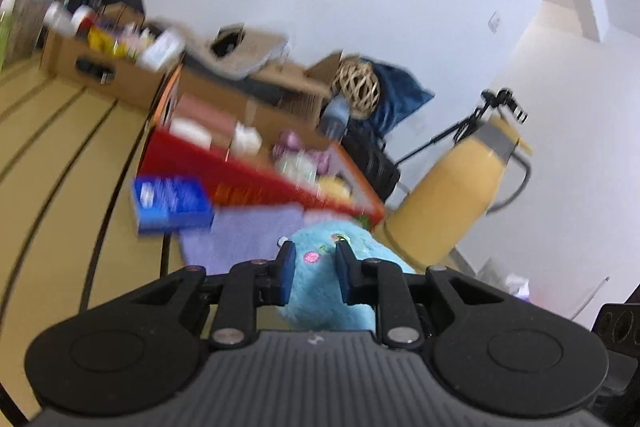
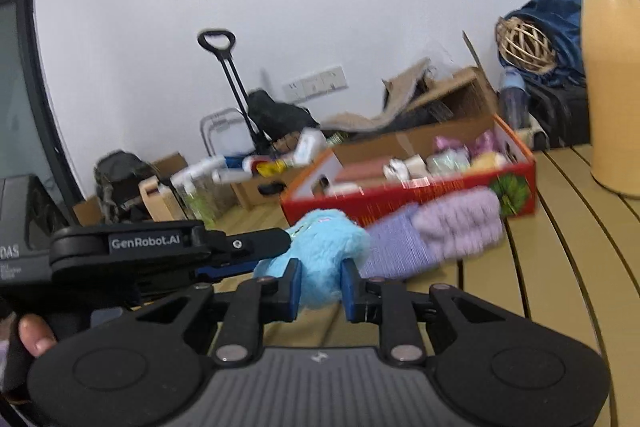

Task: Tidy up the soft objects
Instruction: 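Lift the blue plush with both grippers into the box and open them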

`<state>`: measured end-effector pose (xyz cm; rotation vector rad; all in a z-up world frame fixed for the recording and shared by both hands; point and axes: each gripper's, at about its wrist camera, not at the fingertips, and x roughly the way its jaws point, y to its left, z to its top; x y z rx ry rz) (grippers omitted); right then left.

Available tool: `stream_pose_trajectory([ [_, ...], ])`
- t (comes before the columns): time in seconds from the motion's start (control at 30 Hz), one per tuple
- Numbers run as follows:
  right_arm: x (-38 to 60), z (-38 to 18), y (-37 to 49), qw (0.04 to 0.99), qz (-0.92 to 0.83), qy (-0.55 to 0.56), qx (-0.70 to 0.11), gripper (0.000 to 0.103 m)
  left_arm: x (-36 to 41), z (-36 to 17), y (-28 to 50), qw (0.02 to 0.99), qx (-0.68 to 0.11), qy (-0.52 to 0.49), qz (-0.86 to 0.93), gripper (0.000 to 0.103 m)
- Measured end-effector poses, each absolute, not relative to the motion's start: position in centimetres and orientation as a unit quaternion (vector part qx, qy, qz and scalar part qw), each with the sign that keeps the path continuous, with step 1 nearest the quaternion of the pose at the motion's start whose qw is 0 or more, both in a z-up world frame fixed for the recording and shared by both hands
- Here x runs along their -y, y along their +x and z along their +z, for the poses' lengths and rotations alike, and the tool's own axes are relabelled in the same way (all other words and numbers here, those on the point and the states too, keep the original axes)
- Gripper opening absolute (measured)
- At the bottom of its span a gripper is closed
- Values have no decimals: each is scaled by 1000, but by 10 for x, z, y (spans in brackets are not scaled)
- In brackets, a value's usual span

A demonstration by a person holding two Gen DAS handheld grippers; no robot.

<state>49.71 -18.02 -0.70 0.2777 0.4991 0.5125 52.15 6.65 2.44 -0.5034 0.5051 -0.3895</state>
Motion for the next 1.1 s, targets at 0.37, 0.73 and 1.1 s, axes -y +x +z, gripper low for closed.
stream_pose_trajectory([
  [0.37,139,18,684,922,259,82,-277,9,-76,51,691,923,-270,-225,-157,7],
  [0.73,140,-48,675,860,361,111,-342,50,-130,-3,637,938,-244,-202,-144,51],
  [1.1,119,-62,671,873,312,94,-363,50,-119,-34,640,924,-285,-190,-169,27],
])
